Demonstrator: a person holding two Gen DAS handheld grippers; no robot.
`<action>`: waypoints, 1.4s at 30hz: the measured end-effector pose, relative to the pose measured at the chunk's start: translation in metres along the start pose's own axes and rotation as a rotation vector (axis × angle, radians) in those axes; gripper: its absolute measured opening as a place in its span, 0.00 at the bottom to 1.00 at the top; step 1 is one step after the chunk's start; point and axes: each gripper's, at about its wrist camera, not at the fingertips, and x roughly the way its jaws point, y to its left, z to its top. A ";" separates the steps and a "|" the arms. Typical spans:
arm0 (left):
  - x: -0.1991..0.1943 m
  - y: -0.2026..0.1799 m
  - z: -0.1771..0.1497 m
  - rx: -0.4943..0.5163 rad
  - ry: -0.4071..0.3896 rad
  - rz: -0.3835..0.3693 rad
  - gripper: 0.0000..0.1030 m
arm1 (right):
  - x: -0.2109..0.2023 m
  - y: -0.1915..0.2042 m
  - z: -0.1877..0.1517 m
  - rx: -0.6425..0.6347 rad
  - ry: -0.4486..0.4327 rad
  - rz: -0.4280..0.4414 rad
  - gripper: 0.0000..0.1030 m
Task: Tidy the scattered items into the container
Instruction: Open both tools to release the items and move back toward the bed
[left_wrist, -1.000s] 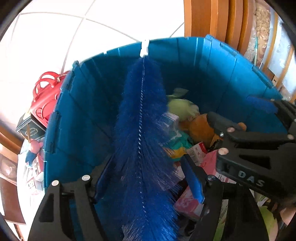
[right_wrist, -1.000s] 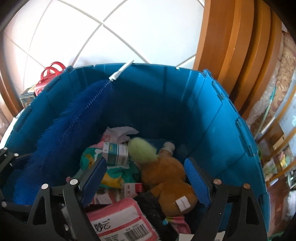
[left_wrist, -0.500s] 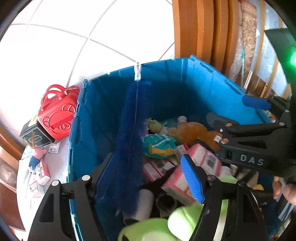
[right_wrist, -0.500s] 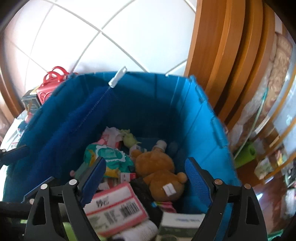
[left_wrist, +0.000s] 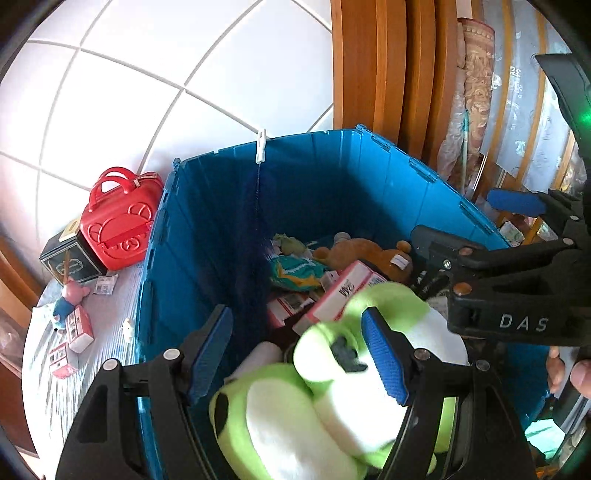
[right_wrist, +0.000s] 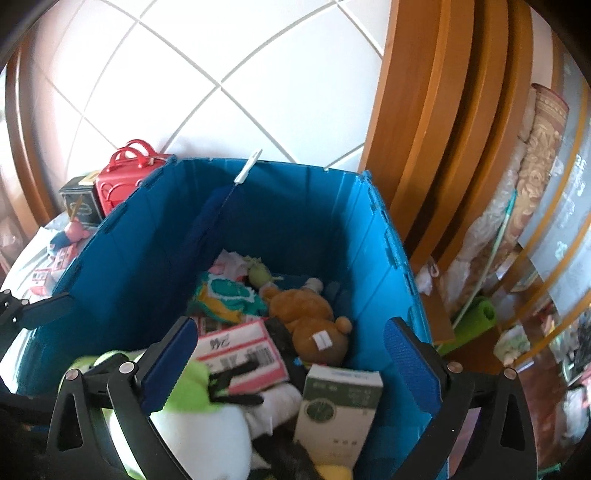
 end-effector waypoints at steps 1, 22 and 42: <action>-0.002 -0.001 -0.002 -0.002 -0.001 0.000 0.70 | -0.003 0.002 -0.002 -0.003 0.001 0.006 0.99; -0.080 0.115 -0.048 -0.081 -0.123 -0.003 0.70 | -0.076 0.110 -0.007 -0.039 -0.088 -0.002 0.99; -0.080 0.424 -0.192 -0.320 -0.063 0.164 0.70 | -0.032 0.392 -0.022 -0.019 -0.061 0.191 1.00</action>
